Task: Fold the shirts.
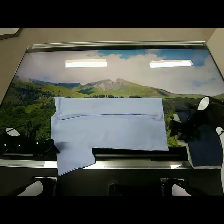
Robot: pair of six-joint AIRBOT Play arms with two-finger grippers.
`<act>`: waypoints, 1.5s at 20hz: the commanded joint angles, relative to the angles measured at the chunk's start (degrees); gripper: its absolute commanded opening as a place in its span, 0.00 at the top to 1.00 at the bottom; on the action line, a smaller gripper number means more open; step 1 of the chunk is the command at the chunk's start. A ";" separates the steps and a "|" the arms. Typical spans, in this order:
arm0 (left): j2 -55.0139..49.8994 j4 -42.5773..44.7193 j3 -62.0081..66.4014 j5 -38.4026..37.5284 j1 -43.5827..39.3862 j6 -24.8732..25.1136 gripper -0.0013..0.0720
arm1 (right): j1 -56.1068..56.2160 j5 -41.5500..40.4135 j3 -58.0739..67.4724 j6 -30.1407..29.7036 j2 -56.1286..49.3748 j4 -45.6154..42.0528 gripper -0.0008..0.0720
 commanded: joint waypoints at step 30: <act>-21.11 -0.59 50.60 4.85 -8.90 -7.10 0.94 | 5.79 -18.58 30.27 1.70 -23.58 5.44 0.93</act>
